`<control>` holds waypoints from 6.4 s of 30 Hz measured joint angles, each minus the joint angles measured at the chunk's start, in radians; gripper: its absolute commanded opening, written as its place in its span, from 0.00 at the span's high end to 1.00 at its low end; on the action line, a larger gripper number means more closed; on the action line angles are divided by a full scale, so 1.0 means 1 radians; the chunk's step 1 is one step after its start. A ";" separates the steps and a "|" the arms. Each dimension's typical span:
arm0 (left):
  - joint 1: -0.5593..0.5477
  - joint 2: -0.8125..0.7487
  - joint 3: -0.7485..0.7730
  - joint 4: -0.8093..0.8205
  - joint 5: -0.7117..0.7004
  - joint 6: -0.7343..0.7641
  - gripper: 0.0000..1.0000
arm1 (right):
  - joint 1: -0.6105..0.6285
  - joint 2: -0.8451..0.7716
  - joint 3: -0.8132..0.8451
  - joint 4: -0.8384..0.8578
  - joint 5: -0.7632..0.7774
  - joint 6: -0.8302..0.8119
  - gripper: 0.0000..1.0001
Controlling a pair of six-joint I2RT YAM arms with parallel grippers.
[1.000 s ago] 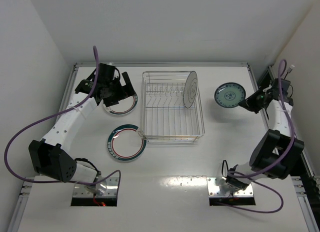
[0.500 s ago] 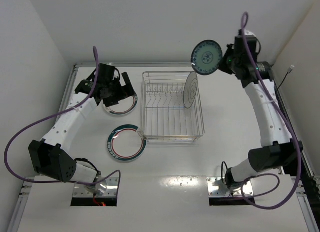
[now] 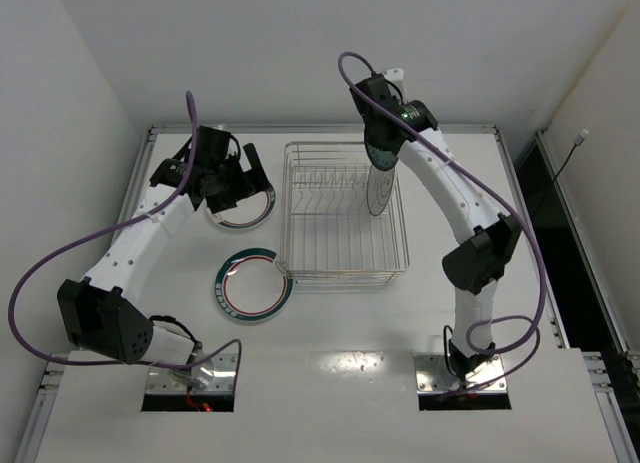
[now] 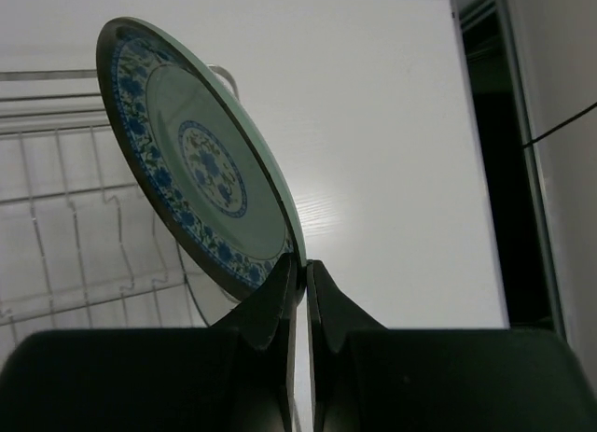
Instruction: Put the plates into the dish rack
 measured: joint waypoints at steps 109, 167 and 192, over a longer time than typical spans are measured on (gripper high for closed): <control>-0.205 -0.156 -0.128 -0.111 -0.399 -0.056 0.00 | 0.101 -0.465 -0.491 0.062 -0.570 0.122 0.36; 0.397 0.568 0.015 0.377 0.139 -0.170 0.23 | -0.104 -0.284 -0.501 0.099 -1.064 -0.065 0.31; 0.540 0.476 -0.174 0.421 0.231 -0.115 0.32 | -0.108 -0.239 -0.462 0.075 -1.112 -0.058 0.31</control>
